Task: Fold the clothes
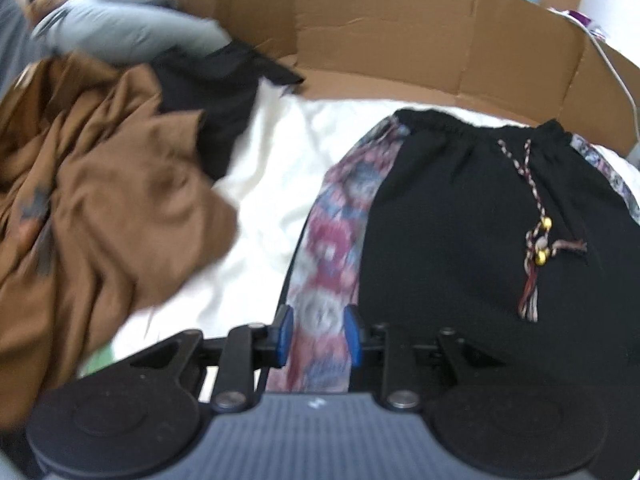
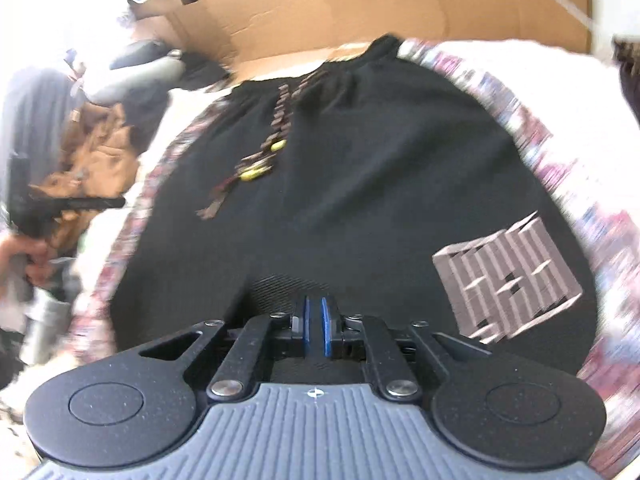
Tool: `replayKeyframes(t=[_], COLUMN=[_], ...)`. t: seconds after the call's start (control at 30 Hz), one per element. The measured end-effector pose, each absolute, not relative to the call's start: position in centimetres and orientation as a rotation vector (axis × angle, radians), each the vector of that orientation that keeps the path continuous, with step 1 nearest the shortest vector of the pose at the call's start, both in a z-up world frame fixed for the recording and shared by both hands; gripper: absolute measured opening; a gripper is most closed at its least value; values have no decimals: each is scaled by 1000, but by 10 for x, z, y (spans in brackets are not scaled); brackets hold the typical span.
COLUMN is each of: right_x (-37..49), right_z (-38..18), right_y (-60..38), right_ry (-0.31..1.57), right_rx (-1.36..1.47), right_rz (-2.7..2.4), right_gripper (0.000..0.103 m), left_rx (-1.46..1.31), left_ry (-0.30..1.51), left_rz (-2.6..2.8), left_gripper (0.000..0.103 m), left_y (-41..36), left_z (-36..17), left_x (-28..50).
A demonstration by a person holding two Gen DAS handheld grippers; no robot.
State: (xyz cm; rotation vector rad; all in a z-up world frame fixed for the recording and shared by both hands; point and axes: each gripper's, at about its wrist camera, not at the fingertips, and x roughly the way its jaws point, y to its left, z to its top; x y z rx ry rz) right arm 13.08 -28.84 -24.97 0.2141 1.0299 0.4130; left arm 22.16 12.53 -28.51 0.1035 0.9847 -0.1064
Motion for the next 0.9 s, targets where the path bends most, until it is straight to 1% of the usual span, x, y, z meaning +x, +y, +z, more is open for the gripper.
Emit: replayKeyframes(t=[0.1,0.27,0.4,0.47,0.5,0.57,0.63,0.7,0.73,0.9], right_x=[150,174,180,182,184,187,189,192,193,199], right_z=[-255,-266,-276,-280,-282,-287,-292,-296,-296,-271], right_y=[-304,-332,-350,-360,-364,-374,-383,-392,-395,-384], right_ry=[1010,998,1014,1022,1026,1034,1041,1049,1050,996], right_rx=[147,100,85,78,74,67,59,52,44,33], right_rz=[349,223,155,122,105,71,37,3,-15,46], right_gripper=[6,6,6,6,7,8,5,4,6,5], left_rx=[114,146,145,178,193,212,233,244,239,196], left_ry=[965,1020,1044,1049,1049,1047,1045,1044,1039,979], left_rz=[-140,-158,-124,-93,-78,-59,-42,-30,-31,-105], left_gripper=[30,29,28,24,20,16,12,11,11,13], left_y=[116,105,112,115,116,118,120,120,120,111], left_z=[-293,-322,-332,-335,-335,-335,-334,-329,-325,-301], left_x=[241,264,265,263,262,258,255,252,250,253])
